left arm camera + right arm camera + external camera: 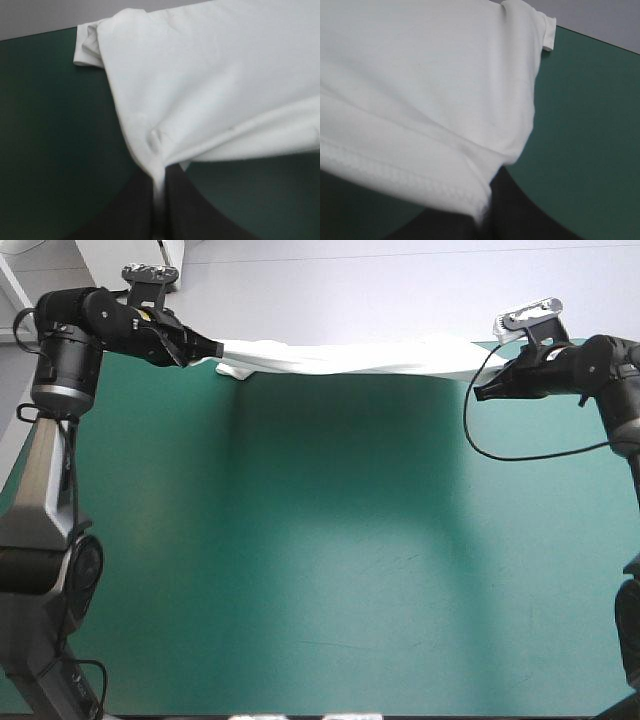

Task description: Fold the cloth

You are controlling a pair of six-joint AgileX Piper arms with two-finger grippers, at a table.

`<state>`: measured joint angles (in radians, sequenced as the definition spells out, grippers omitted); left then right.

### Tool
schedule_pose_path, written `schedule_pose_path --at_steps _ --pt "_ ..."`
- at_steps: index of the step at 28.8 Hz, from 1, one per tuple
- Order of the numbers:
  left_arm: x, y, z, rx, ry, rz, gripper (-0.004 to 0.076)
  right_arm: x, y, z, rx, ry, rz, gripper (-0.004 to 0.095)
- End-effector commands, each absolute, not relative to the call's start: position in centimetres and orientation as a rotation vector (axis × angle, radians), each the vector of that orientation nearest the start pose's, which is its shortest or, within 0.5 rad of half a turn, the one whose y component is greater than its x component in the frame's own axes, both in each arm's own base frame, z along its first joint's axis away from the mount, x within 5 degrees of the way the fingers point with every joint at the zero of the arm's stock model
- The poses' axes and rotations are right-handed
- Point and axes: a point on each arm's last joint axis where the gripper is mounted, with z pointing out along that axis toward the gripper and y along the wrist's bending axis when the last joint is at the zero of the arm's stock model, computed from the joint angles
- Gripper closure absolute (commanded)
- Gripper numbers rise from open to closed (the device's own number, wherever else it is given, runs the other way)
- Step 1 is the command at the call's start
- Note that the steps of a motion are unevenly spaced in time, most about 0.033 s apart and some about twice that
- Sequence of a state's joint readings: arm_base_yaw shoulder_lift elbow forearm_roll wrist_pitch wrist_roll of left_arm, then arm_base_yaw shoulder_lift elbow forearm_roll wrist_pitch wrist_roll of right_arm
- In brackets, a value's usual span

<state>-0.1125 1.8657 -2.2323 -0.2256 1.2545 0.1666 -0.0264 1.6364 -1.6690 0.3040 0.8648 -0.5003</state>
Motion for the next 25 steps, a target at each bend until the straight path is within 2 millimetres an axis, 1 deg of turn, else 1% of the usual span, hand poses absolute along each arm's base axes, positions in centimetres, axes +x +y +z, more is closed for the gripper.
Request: schedule_pose_path --at_steps 1,3,5,9,11,14,15,16,21,23,25 --pt "33.6 -5.7 48.2 0.342 2.3 -0.257 0.0733 32.9 0.6 42.9 -0.404 2.12 0.03 0.0925" --pt "31.9 -5.4 47.6 0.35 2.336 -0.241 0.0733 31.1 0.7 42.2 -0.401 2.145 0.033 0.0925" --pt "29.5 -5.0 46.5 0.349 2.388 -0.231 0.0733 28.5 0.7 39.9 -0.406 2.206 0.039 0.0925" --pt "27.1 -4.7 44.3 0.349 2.469 -0.241 0.0733 25.2 1.1 36.9 -0.456 2.285 0.013 0.0925" --pt "25.8 -4.6 42.8 0.35 2.52 -0.246 0.0733 23.4 1.8 35.3 -0.526 2.32 -0.001 0.0925" --pt "23.9 -4.5 39.9 0.349 2.612 -0.275 0.0733 21.1 2.7 33.0 -0.618 2.394 -0.008 0.0925" --pt "23.2 -4.4 39.3 0.349 2.633 -0.274 0.0733 20.6 2.9 32.4 -0.62 2.419 -0.004 0.0925" --pt "22.4 -4.3 38.0 0.348 2.673 -0.278 0.0733 20.0 3.1 31.8 -0.624 2.441 -0.006 0.0925" --pt "18.8 -4.0 34.3 0.359 2.763 -0.291 0.0733 17.8 3.3 29.7 -0.609 2.529 0.021 0.0925" --pt "17.3 -4.0 33.0 0.37 2.792 -0.299 0.0733 17.0 3.1 29.2 -0.591 2.546 0.029 0.0925" --pt "16.0 -4.1 32.2 0.392 2.803 -0.304 0.0733 16.1 3.0 28.7 -0.595 2.564 0.031 0.0925"
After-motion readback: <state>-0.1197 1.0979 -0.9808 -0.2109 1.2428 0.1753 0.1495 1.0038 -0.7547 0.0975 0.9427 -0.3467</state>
